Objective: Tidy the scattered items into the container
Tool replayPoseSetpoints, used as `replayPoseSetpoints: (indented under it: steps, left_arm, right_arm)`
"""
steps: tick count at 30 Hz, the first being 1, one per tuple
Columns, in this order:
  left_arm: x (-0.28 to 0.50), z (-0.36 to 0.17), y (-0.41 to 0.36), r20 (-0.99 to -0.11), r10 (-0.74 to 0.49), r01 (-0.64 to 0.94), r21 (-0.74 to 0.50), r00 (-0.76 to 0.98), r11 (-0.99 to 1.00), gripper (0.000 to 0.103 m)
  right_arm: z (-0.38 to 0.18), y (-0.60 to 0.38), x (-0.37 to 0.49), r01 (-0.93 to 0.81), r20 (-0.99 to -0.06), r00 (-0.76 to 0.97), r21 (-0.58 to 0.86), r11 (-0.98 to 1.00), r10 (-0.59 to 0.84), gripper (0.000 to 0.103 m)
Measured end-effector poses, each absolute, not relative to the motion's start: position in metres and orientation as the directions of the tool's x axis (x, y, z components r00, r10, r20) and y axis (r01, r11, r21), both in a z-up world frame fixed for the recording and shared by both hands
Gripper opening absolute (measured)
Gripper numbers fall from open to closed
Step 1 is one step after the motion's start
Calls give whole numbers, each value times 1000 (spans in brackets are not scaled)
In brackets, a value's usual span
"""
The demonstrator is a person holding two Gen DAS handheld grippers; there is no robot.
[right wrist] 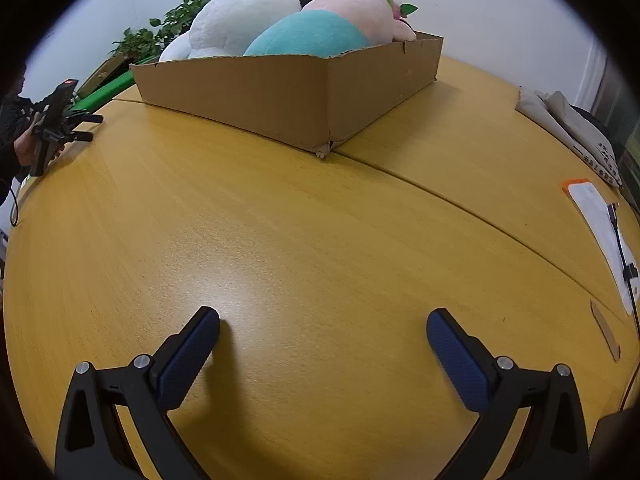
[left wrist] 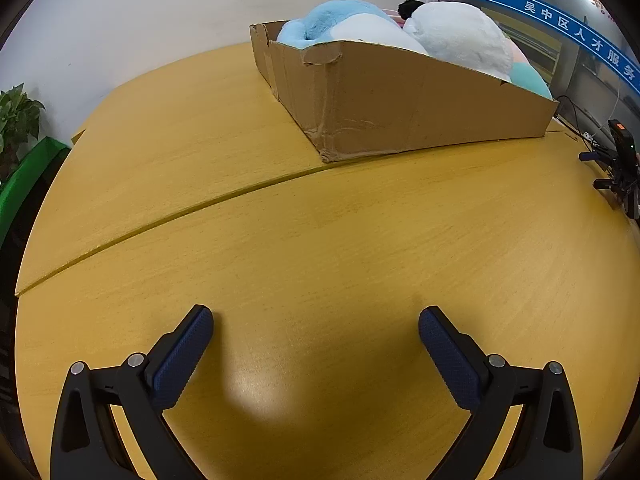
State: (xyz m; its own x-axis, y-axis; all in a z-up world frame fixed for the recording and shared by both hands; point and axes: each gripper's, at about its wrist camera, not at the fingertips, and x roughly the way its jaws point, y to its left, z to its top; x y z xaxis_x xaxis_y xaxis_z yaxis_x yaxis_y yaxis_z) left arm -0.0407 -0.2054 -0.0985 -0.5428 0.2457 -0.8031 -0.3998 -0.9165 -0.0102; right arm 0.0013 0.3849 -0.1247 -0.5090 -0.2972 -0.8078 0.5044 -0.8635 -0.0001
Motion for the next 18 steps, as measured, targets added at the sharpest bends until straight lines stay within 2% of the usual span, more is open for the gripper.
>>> replayPoseSetpoints:
  steps: [18]
  left_arm:
    - [-62,-107,-214,-804,248,-400,-13,-541,-916,103]
  right_arm:
    - [-126,387,-2,502,-809,-511,-6,-865,-291,103]
